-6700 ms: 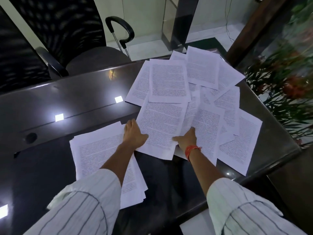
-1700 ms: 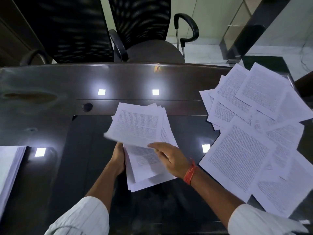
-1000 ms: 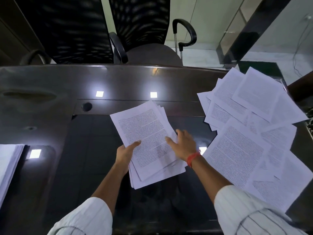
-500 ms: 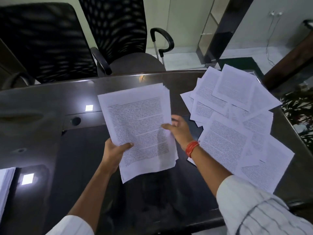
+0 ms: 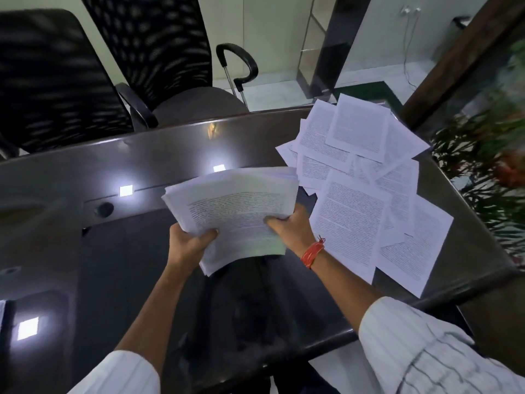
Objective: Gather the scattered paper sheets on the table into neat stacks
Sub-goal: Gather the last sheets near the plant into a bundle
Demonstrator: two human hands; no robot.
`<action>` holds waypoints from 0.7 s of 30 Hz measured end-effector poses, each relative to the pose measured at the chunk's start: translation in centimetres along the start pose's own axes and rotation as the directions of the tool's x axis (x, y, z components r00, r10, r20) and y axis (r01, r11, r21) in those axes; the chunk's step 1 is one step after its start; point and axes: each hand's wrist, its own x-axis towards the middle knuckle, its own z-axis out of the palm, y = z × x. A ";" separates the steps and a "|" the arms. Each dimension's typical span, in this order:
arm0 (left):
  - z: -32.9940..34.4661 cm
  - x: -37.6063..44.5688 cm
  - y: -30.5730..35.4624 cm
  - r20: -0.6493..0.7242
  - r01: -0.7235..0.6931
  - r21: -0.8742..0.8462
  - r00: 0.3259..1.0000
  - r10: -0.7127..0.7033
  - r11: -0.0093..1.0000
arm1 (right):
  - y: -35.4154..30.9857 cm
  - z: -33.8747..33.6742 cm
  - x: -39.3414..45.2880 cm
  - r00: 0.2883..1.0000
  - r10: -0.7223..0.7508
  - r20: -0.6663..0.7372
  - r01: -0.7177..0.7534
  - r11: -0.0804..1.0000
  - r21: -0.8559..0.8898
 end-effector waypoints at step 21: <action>4.8 0.1 -6.9 0.068 0.550 0.144 0.824 -0.562 0.823 | 12.4 -15.1 2.1 0.562 0.506 -0.654 -0.817 0.459 -0.347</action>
